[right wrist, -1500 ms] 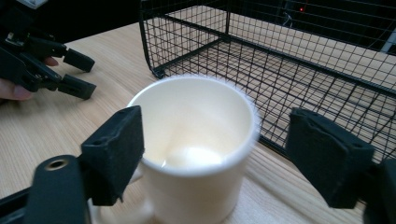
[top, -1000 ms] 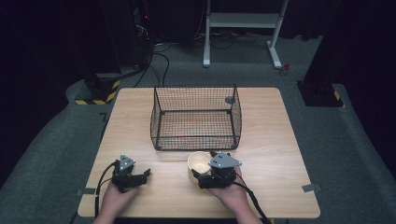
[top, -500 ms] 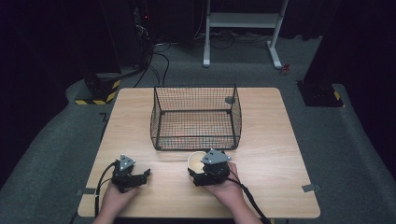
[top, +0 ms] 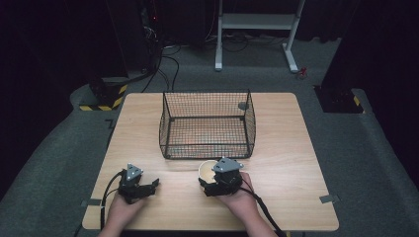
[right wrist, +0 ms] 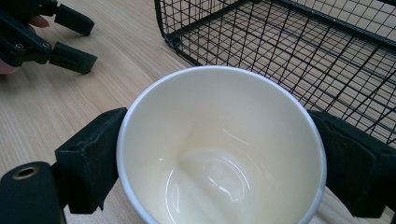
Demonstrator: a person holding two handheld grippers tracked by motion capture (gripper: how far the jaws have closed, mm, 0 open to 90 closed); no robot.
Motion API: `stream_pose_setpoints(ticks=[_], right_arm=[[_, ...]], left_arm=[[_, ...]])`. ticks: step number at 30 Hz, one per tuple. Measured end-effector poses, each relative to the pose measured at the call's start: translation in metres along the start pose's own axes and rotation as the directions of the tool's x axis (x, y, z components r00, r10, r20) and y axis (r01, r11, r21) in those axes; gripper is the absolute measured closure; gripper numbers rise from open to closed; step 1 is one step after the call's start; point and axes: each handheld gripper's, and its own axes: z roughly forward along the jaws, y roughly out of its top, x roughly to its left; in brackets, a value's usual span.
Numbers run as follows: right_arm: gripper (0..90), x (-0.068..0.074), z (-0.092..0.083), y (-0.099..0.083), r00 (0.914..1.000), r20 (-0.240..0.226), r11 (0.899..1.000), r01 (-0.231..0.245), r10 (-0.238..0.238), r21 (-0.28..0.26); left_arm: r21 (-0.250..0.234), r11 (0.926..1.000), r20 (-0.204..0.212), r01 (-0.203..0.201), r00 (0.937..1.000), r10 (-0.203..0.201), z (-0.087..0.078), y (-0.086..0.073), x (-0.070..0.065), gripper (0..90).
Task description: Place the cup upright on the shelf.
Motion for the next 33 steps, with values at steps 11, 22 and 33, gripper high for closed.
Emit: stream_pose_setpoints(ticks=[11,22,33], right_arm=[[10.3,-0.003,-0.004,-0.001,1.0000,-0.002,1.000,-0.007,0.007,0.005],[10.4,-0.008,-0.018,0.003,0.9994,0.021,0.998,-0.025,0.026,-0.050],[10.4,-0.014,-0.041,0.015,0.9978,0.059,0.993,-0.024,0.030,-0.111]], left_arm=[[0.000,1.0000,0.000,0.000,1.0000,0.000,0.000,0.000,0.000,17.7],[0.000,1.0000,0.000,-0.001,1.0000,0.001,0.000,0.000,0.000,17.7],[0.000,1.0000,0.002,-0.002,1.0000,0.002,0.000,0.000,0.000,17.6]])
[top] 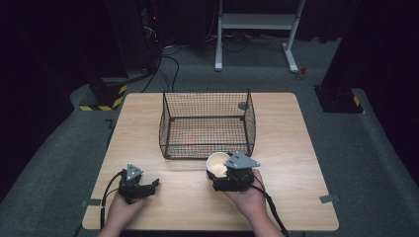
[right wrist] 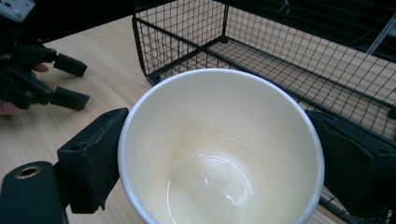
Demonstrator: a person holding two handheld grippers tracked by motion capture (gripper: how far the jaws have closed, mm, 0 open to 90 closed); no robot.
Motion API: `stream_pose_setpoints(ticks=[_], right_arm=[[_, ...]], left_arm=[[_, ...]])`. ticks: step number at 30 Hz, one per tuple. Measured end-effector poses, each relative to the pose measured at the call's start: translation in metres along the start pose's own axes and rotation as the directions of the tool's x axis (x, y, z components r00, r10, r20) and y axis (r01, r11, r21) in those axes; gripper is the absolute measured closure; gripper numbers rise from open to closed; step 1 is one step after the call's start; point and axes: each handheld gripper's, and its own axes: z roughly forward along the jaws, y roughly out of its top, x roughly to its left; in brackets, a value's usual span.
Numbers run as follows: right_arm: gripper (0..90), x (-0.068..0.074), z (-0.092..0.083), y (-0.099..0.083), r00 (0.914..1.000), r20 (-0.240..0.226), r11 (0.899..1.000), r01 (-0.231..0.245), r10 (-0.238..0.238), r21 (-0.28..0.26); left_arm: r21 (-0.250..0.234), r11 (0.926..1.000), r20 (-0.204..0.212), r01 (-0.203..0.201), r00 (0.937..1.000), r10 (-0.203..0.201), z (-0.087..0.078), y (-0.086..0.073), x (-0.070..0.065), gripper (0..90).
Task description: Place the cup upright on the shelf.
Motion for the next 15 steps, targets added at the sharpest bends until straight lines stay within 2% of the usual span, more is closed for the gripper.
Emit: stream_pose_setpoints(ticks=[4,15], right_arm=[[10.4,-0.003,-0.008,0.009,0.9999,0.014,1.000,0.006,-0.005,-0.025],[10.4,-0.008,-0.019,0.028,0.9993,0.037,0.999,0.007,-0.005,-0.041]], left_arm=[[0.001,1.0000,0.001,-0.001,1.0000,0.001,0.000,0.000,0.000,17.5],[-0.001,1.0000,0.003,-0.003,1.0000,0.003,0.000,0.000,0.000,17.4]])
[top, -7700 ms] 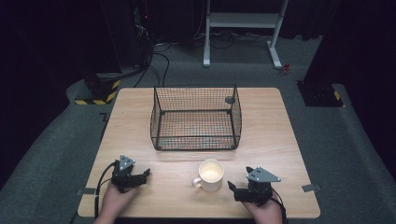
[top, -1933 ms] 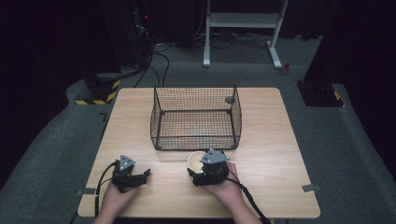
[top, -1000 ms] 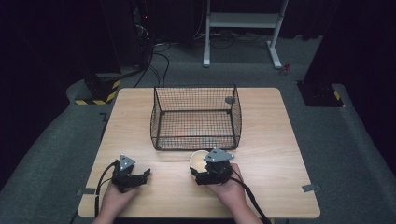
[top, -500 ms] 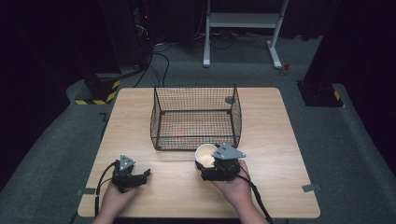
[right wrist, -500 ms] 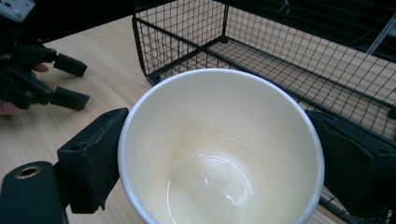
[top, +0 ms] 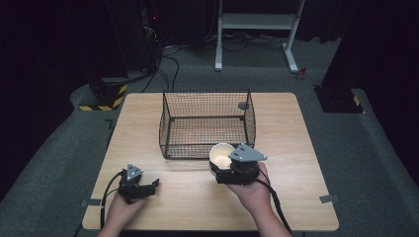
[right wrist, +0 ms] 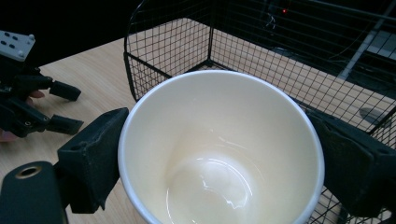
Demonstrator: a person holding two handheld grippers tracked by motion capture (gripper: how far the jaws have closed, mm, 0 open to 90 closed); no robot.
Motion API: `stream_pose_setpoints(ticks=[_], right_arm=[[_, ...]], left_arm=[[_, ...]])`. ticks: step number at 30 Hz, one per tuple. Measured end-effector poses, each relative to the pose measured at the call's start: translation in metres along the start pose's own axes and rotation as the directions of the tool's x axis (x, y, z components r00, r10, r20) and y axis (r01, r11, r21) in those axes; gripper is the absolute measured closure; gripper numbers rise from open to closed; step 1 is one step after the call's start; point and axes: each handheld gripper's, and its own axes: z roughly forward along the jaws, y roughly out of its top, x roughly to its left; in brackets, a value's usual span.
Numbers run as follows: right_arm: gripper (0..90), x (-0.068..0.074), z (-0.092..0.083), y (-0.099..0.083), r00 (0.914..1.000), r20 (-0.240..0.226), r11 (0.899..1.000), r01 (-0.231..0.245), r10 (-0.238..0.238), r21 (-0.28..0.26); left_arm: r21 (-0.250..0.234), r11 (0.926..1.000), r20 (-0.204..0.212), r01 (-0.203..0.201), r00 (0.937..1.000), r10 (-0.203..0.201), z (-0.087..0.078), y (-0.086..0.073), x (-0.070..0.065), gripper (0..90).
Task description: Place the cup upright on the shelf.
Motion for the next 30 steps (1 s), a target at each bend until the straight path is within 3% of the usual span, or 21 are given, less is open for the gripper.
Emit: stream_pose_setpoints(ticks=[15,26,30], right_arm=[[10.4,-0.013,-0.006,0.031,0.9995,0.017,0.999,-0.027,0.028,-0.037],[10.4,-0.027,0.004,0.057,0.9974,0.034,0.997,-0.061,0.063,-0.056],[10.4,-0.031,0.011,0.065,0.9974,0.045,0.997,-0.054,0.056,-0.050]], left_arm=[[0.001,1.0000,0.003,-0.001,1.0000,0.001,0.000,0.000,0.000,16.9],[0.002,1.0000,0.004,-0.006,1.0000,0.006,0.000,0.000,0.000,16.9],[0.002,1.0000,0.004,-0.006,1.0000,0.006,0.000,0.000,0.000,16.8]])
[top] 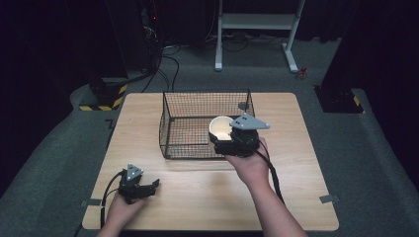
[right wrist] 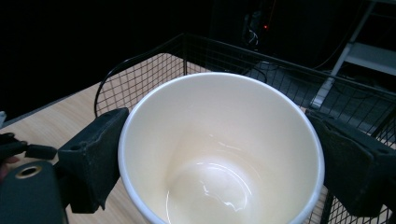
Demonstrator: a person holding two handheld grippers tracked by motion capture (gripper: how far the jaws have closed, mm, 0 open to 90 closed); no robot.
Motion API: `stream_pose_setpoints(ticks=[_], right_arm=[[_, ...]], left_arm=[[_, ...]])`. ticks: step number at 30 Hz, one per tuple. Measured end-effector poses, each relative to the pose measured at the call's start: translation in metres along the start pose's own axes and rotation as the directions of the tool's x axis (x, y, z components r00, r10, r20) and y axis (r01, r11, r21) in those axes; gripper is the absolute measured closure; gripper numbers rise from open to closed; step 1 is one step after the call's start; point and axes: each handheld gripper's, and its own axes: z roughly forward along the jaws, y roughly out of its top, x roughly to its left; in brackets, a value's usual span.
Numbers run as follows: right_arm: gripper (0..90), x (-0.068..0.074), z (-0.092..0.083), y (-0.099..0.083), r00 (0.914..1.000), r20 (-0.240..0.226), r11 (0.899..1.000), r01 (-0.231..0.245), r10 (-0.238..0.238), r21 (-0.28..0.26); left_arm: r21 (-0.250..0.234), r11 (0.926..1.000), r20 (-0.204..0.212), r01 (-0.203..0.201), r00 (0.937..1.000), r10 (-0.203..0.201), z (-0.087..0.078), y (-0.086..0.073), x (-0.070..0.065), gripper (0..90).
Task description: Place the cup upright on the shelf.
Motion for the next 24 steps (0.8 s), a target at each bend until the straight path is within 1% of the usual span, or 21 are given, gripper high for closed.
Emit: stream_pose_setpoints(ticks=[6,10,13,15,18,19,20,23,24], right_arm=[[10.4,-0.008,0.015,0.008,0.9998,0.012,1.000,-0.013,0.013,0.010],[10.4,-0.011,0.026,0.012,0.9997,0.017,1.000,-0.020,0.020,0.017],[10.4,-0.013,0.036,0.014,0.9996,0.026,0.999,-0.015,0.014,0.032],[10.5,-0.015,0.041,0.015,0.9993,0.029,0.999,-0.025,0.024,0.039],[10.4,-0.019,0.050,0.018,0.9993,0.036,0.999,-0.016,0.014,0.046],[10.5,-0.019,0.052,0.018,0.9991,0.037,0.999,-0.025,0.023,0.046],[10.4,-0.021,0.055,0.019,0.9991,0.035,0.999,-0.024,0.022,0.048],[10.4,-0.022,0.063,0.022,0.9991,0.042,0.998,-0.010,0.007,0.065],[10.4,-0.022,0.066,0.023,0.9989,0.044,0.997,-0.016,0.013,0.070]], left_arm=[[0.000,1.0000,0.002,-0.002,1.0000,0.002,0.000,0.000,0.000,16.8],[0.000,1.0000,0.002,-0.003,1.0000,0.003,0.000,0.000,0.000,16.8],[0.001,1.0000,0.003,-0.004,1.0000,0.004,0.000,0.000,0.000,16.8],[0.002,1.0000,0.004,-0.005,1.0000,0.005,0.000,0.000,0.000,16.8],[0.002,1.0000,0.005,-0.006,1.0000,0.006,0.000,0.000,0.000,16.8],[0.002,1.0000,0.007,-0.003,1.0000,0.003,0.000,0.000,0.000,16.8],[0.002,1.0000,0.007,-0.004,1.0000,0.004,0.000,0.000,0.000,16.8],[0.004,1.0000,0.010,-0.004,0.9999,0.004,0.000,0.000,0.000,16.8],[0.004,1.0000,0.009,-0.008,0.9999,0.008,0.000,0.000,0.000,16.8]])
